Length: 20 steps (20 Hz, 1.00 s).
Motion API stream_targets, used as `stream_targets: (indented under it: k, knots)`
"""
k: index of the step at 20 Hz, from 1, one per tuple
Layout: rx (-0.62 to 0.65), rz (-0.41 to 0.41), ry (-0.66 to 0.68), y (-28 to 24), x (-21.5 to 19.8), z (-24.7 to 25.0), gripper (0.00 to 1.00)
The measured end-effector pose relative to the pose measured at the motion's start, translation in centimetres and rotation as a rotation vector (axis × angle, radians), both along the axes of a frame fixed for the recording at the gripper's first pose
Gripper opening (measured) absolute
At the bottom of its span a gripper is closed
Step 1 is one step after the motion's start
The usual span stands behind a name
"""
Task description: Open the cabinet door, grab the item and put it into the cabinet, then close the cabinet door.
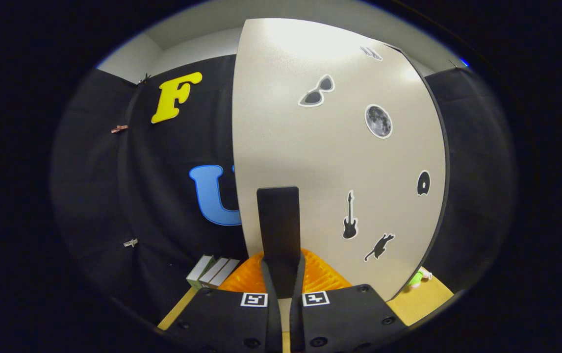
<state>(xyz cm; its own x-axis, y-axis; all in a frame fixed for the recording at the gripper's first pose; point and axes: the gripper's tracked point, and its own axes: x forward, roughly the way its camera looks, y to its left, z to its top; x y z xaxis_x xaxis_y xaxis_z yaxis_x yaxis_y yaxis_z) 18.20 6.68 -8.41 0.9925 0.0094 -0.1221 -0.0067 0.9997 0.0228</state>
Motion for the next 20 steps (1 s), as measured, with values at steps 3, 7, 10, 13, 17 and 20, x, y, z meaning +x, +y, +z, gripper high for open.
stream_targets:
  k: [3, 7, 10, 13, 17, 20]
  knots:
    - [0.012, 0.024, 0.002, -0.6, -1.5, 0.2, 0.11]
    - [0.021, 0.04, 0.009, -1.6, -3.1, 0.3, 0.11]
    - [0.012, 0.042, 0.005, -2.2, -4.0, 0.4, 0.11]
    - [0.008, 0.044, 0.019, -2.7, -4.7, 0.5, 0.11]
    - [0.012, 0.08, 0.018, -3.8, -5.9, 0.7, 0.11]
    - [0.022, 0.139, 0.017, -4.7, -6.9, 0.9, 0.1]
